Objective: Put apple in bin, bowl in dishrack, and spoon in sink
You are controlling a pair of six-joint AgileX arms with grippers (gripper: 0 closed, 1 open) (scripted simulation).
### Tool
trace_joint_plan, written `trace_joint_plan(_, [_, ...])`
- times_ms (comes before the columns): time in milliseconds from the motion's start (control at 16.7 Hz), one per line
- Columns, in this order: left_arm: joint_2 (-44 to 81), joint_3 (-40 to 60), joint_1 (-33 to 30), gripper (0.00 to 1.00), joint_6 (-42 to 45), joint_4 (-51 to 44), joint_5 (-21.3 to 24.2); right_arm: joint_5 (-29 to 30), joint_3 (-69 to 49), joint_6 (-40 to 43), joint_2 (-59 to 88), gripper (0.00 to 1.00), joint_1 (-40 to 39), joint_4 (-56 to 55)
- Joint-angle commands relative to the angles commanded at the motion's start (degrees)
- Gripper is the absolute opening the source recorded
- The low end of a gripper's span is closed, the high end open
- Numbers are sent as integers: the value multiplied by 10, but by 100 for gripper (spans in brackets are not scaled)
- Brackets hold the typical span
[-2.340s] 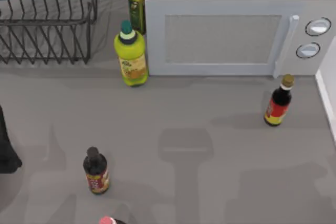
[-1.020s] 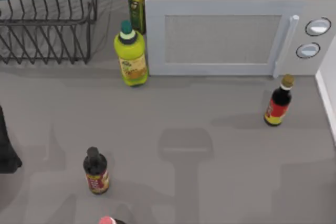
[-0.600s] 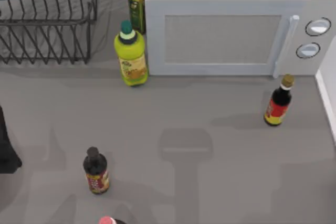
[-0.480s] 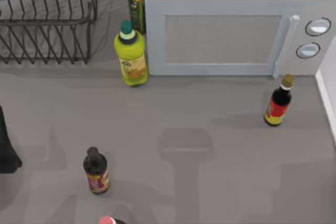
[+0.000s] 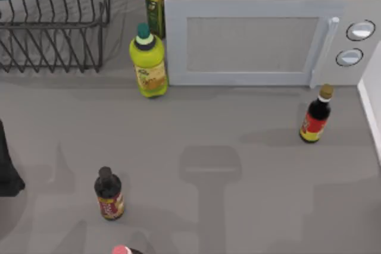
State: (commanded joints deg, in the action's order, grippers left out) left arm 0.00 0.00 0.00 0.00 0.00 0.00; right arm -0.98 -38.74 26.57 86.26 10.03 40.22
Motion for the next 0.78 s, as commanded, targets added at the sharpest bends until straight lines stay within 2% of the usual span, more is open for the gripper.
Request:
trace_joint_plan(480, [0, 0, 0, 100, 0, 0, 0, 0, -129, 4, -79, 0, 2, 222])
trace_joint_plan(780, [0, 0, 0, 100, 0, 0, 0, 0, -145, 3, -93, 0, 2, 241])
